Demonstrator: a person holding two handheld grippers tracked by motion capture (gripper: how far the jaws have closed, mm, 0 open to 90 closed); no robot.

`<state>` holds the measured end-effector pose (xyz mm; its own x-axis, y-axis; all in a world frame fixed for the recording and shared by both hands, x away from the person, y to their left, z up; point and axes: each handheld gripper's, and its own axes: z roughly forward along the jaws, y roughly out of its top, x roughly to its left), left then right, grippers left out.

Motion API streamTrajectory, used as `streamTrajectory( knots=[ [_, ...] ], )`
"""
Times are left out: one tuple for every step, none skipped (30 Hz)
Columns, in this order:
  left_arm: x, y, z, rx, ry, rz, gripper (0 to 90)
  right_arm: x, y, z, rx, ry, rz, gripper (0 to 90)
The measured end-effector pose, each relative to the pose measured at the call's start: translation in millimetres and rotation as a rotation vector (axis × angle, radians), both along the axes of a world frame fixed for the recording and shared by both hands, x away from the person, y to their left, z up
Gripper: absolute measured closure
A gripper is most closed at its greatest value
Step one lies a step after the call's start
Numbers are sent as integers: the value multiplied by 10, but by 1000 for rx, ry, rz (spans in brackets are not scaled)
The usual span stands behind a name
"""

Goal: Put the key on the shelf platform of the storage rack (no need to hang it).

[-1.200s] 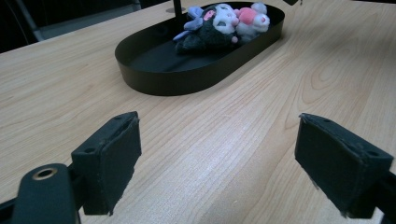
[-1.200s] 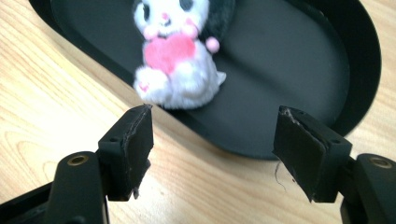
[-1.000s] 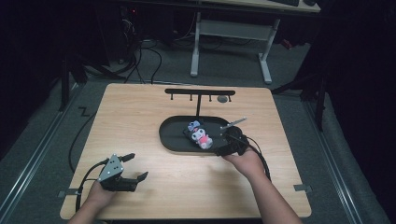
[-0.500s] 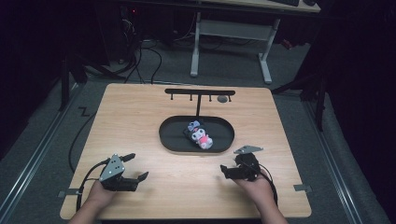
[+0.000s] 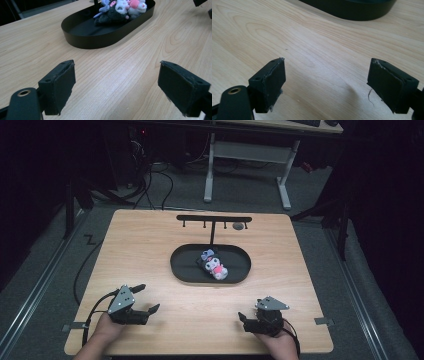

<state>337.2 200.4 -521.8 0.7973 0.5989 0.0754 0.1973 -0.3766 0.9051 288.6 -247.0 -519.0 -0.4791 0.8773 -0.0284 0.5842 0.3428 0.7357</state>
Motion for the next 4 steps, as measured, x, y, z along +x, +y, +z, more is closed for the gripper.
streamTrajectory(
  knots=[
    [-6,2,1,-3,-3,-1,154,16,-18,-6,8,4,-5,148],
    [-8,3,1,-5,-4,-2,154,28,-30,-12,14,4,-8,148],
    [-10,4,1,-3,-3,-1,154,32,-33,-13,19,4,-14,148],
    [-10,4,1,-3,-3,-1,154,32,-33,-13,19,4,-14,148]
  ],
)
